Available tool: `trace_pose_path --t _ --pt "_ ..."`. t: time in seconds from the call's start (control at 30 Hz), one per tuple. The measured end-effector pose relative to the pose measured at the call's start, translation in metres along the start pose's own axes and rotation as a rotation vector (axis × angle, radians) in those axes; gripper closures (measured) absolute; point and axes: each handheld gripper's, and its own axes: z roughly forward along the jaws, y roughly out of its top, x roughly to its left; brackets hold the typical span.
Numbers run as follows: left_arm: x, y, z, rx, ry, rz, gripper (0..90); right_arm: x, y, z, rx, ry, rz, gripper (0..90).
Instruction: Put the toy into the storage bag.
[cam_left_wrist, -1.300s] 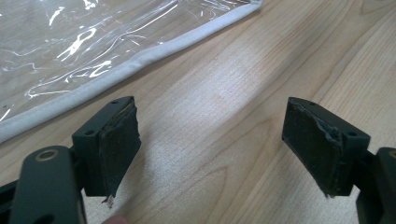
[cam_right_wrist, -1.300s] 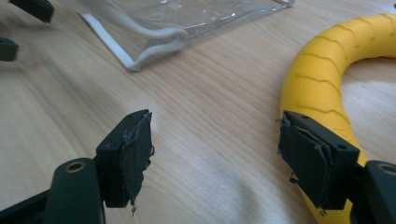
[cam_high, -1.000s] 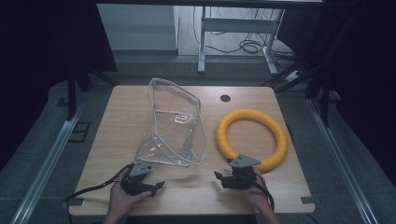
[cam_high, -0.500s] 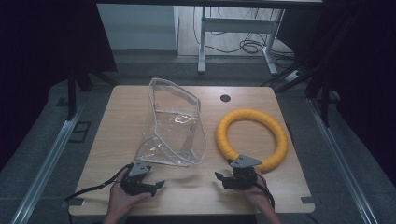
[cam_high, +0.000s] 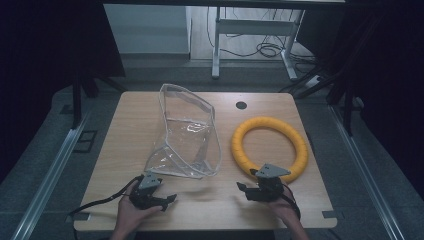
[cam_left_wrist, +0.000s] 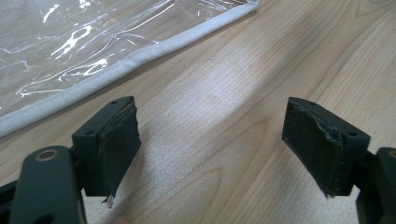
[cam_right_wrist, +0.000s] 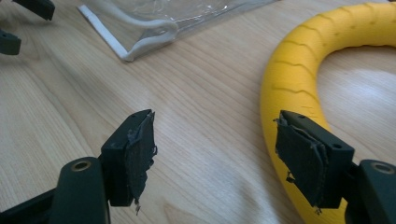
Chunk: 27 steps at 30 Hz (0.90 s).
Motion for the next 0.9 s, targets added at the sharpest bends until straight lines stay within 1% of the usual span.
trace_pose_path --t 0.1,0.23,0.33,0.47,0.53,0.7,0.8,0.9 --pt "0.0 0.0 0.001 0.005 0.002 0.004 18.8 -0.004 0.001 -0.004 -0.009 0.004 0.033 28.6" --pt "0.0 0.0 0.001 0.006 0.004 0.007 18.8 -0.01 0.003 -0.01 -0.017 -0.001 0.059 28.7" --pt "0.0 -0.001 0.002 0.009 0.004 0.006 18.8 -0.013 0.004 -0.014 -0.019 -0.004 0.063 28.6" --pt "0.0 -0.001 0.003 0.013 0.006 0.008 18.8 -0.016 0.005 -0.016 -0.007 -0.023 0.03 28.5" --pt "0.0 -0.001 0.003 0.014 0.006 0.008 18.8 -0.018 0.005 -0.016 0.003 -0.022 0.022 28.4" --pt "0.0 -0.001 0.003 0.014 0.014 0.008 18.7 -0.023 0.006 -0.015 0.022 -0.024 0.022 28.2" --pt "0.0 -0.001 0.003 0.016 0.013 0.005 18.7 -0.028 0.008 -0.016 0.022 -0.028 0.029 28.2" --pt "0.0 -0.001 0.003 0.018 0.012 0.005 18.7 -0.031 0.009 -0.015 0.034 -0.03 0.034 28.0"
